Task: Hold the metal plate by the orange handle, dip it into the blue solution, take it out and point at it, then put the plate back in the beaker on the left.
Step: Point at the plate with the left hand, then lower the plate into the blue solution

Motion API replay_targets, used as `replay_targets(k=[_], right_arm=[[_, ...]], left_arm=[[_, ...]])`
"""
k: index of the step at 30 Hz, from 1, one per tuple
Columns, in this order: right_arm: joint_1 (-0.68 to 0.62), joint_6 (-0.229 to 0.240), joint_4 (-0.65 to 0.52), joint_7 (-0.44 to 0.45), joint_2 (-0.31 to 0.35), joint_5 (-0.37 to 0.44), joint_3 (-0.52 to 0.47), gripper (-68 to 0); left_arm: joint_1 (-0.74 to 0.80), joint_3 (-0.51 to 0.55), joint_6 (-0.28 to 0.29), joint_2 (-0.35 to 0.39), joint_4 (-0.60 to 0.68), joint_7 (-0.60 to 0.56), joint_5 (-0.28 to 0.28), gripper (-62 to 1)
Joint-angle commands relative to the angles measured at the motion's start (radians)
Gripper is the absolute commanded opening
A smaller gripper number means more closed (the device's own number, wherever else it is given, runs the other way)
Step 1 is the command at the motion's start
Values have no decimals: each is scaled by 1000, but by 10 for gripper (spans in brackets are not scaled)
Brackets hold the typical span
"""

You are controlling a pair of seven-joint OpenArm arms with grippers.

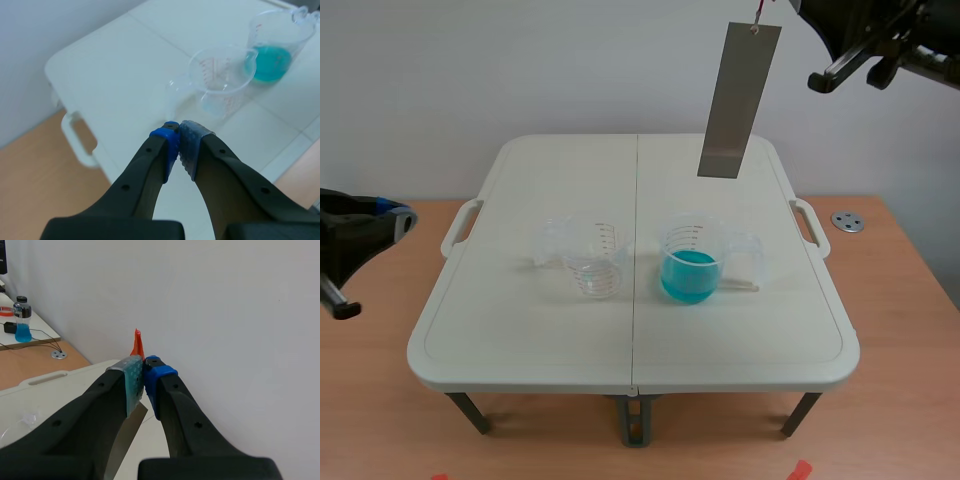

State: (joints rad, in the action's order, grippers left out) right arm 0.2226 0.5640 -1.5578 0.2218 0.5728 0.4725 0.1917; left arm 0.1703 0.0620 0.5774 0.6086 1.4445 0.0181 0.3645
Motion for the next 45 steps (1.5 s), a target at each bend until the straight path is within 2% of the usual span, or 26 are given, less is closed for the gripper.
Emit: replay_targets(k=[1,11,21,26,28,34,39,45], right_arm=[[21,3,-2,11,0,11,-1,-662],[21,6,-2,0,-17,10,22,-662],[21,6,-2,-4,-19,9,27,-662],[21,6,-2,-8,-19,7,27,-662],[21,6,-2,-11,-20,7,27,-662],[21,6,-2,-43,-37,5,27,-662],[21,6,-2,-60,-50,3,27,-662],[21,6,-2,-60,-50,3,27,-662]], left_arm=[[-43,-33,-1,-33,-16,0,-11,-593],[-278,-259,-1,-228,-127,35,-162,-593],[-401,-370,-10,-386,-257,30,-304,-593],[-446,-377,-50,-440,-306,30,-311,-592],[-459,-377,-67,-456,-320,24,-334,-592],[-494,-381,-77,-492,-358,23,-370,-592],[-515,-406,-117,-497,-365,-1,-392,-592],[-523,-442,-119,-497,-365,-1,-404,-592]])
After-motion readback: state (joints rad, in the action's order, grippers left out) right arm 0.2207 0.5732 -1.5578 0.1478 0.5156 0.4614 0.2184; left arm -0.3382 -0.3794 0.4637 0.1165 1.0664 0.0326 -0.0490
